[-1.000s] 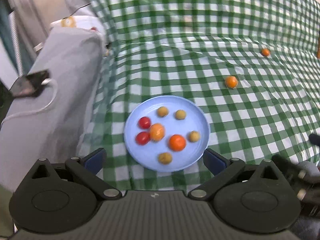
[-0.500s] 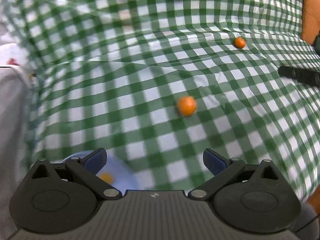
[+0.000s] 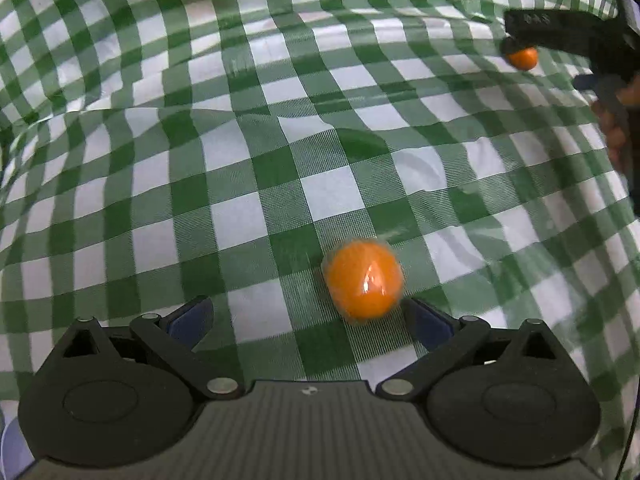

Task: Organize fruits
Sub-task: 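Grasp an orange tangerine with the left tool while the right tool grasps another tangerine, then carry both tangerines over the blue plate and open both tools to release them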

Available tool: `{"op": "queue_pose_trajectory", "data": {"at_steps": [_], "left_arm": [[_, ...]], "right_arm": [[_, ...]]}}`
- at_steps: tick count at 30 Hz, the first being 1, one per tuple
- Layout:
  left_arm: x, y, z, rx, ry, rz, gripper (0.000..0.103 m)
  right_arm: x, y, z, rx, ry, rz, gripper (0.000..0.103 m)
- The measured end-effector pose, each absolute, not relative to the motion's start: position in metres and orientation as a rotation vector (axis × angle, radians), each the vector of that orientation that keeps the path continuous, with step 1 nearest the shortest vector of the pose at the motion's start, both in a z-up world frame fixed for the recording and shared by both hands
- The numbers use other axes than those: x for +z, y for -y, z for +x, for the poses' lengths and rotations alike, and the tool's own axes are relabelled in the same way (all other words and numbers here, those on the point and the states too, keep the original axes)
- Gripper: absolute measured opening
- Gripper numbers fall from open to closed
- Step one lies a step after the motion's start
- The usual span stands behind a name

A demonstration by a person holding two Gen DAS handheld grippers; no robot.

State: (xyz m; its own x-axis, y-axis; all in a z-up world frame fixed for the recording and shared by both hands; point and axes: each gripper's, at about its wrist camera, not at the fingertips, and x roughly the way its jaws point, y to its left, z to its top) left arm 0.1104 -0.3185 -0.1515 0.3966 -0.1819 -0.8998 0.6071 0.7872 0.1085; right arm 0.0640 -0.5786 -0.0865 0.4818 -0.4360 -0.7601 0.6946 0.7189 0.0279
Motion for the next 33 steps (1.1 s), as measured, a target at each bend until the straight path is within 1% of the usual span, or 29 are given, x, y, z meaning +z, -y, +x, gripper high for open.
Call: {"op": "queue_pose_trajectory", "data": {"at_steps": [3, 5, 6, 7, 8, 9, 10, 13, 20, 25, 33], "left_arm": [[-0.152, 0.317, 0.113, -0.546, -1.039, 0.448, 0.103], [-0.153, 0.318, 0.115, -0.558, -1.033, 0.447, 0.103], [-0.153, 0.318, 0.115, -0.568, -1.025, 0.445, 0.097], [-0.151, 0.317, 0.114, -0.590, -1.018, 0.435, 0.080], [-0.146, 0.317, 0.113, -0.630, -1.012, 0.415, 0.068], [-0.142, 0.317, 0.111, -0.660, -1.000, 0.407, 0.042], [-0.138, 0.316, 0.110, -0.689, -0.992, 0.396, 0.041], [-0.131, 0.307, 0.107, -0.706, -0.977, 0.350, 0.041], [-0.114, 0.289, 0.089, -0.695, -0.973, 0.370, 0.041], [-0.075, 0.257, 0.058, -0.693, -0.967, 0.321, 0.041], [-0.006, 0.170, -0.007, -0.679, -0.936, 0.273, 0.041]], "right_arm": [[-0.102, 0.596, 0.081, -0.736, -0.828, 0.360, 0.101], [-0.111, 0.603, 0.088, -0.749, -0.836, 0.346, 0.094], [-0.114, 0.605, 0.090, -0.747, -0.849, 0.337, 0.091], [-0.115, 0.603, 0.090, -0.756, -0.841, 0.311, 0.081], [-0.115, 0.600, 0.089, -0.750, -0.827, 0.289, 0.057], [-0.112, 0.596, 0.087, -0.729, -0.816, 0.275, 0.041], [-0.109, 0.594, 0.086, -0.716, -0.819, 0.272, 0.037], [-0.104, 0.585, 0.076, -0.696, -0.829, 0.295, 0.037], [-0.078, 0.545, 0.035, -0.614, -0.827, 0.329, 0.037], [-0.038, 0.490, -0.005, -0.507, -0.806, 0.356, 0.037], [0.033, 0.373, -0.084, -0.342, -0.757, 0.361, 0.037]]}}
